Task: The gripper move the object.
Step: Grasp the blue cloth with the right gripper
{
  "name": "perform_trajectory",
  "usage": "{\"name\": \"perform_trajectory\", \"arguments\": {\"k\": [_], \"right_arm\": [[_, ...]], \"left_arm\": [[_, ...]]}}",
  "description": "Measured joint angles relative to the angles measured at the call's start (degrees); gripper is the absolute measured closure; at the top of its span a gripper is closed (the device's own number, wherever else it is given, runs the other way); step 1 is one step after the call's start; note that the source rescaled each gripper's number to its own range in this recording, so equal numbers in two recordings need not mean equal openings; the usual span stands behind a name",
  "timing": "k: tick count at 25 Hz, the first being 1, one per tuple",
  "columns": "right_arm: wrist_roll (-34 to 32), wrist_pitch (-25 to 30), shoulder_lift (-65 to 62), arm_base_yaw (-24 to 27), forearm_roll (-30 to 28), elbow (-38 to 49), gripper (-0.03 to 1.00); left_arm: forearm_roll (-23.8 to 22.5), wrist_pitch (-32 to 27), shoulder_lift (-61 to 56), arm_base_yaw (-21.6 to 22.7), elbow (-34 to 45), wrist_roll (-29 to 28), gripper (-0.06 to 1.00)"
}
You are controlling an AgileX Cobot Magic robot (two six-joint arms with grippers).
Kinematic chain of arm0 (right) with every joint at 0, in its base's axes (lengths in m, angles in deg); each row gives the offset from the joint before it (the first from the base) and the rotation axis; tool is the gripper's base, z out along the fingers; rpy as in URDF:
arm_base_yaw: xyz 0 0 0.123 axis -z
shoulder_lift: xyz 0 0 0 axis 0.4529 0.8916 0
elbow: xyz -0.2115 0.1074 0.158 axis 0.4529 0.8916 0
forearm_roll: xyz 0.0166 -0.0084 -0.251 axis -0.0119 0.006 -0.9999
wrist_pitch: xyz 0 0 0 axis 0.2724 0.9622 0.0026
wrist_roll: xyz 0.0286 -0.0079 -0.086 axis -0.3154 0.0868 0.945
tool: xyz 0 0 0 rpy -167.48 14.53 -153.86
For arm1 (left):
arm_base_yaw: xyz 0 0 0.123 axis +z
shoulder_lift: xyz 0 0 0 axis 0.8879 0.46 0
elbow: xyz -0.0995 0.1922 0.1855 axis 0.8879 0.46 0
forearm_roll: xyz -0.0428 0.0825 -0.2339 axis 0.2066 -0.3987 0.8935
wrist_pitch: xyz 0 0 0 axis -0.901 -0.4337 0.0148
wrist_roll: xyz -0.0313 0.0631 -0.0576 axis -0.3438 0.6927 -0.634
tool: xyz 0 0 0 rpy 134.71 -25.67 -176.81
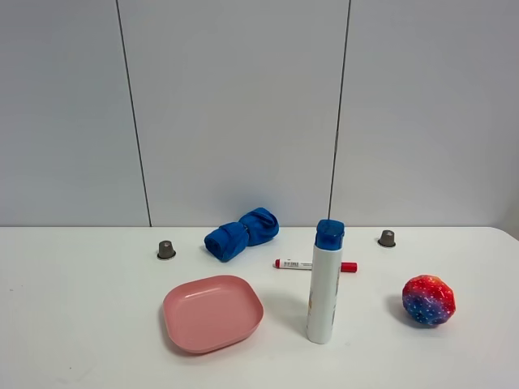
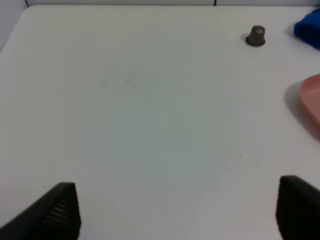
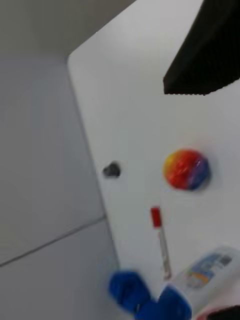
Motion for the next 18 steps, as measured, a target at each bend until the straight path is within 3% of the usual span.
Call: {"name": "perform_trajectory", "arguments": {"k": [9,15,18], "right_arm": [[24.59,-2.79,25.47,0.0,18.18,-19.08,-0.03],[31.04,3.19,48.64,-0.74,28.74,-37.25,-0.03],[32.46,2.79,61.19,-6.48,28.98,-46.73,-0.03]], "left_arm": [[0.0,0.0,0.0,0.0,0.0,0.0,-0.06],[0.0,0.0,0.0,0.0,0.0,0.0,-0.06],[0.0,0.0,0.0,0.0,0.0,0.0,-0.06]]}}
